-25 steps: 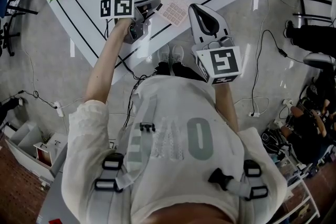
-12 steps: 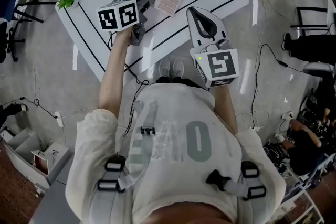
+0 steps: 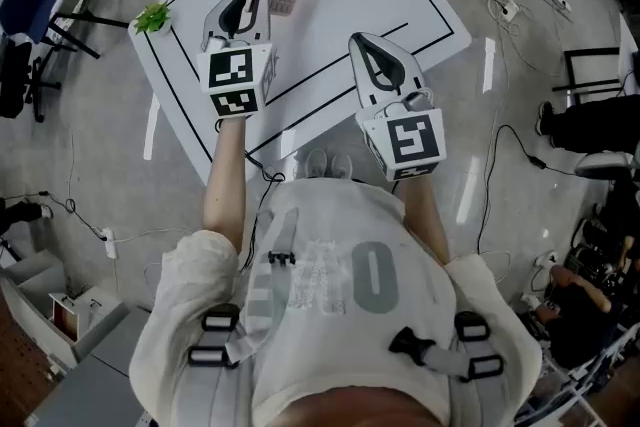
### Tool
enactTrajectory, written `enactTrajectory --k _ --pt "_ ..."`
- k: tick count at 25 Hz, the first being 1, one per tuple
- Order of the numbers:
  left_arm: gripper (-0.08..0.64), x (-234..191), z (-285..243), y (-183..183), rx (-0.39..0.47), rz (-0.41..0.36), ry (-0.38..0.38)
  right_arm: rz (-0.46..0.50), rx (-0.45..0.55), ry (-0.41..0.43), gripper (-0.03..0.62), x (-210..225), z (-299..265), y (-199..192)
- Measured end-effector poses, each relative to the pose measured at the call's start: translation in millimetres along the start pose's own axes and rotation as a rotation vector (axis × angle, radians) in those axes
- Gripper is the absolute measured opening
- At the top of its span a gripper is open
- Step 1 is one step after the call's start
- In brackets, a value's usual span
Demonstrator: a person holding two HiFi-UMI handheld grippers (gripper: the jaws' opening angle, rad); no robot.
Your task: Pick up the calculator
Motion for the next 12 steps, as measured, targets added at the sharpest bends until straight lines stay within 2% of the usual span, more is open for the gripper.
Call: enactTrajectory --k 3,8,12 --pt "0.077 0.7 17.9 19.4 0.042 -0.093 0.075 0.002 0.018 0.008 0.005 -1.0 -3.0 4.5" --pt "0.077 1.7 46.1 34.9 0.073 -0.146 0.192 -0.002 0.048 0.002 0.005 -1.5 -5.3 10.0" --pt "0.076 5.6 70.2 37.6 0.11 -0.153 0.239 -0.013 0.071 -0.013 0.005 -1.5 -4.8 10.5"
Point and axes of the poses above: the fingertips, and each gripper's own axes: z backward along the fingers, x to its right, y out of its top, the point moved 8 cm from there along z, backward along the fingers
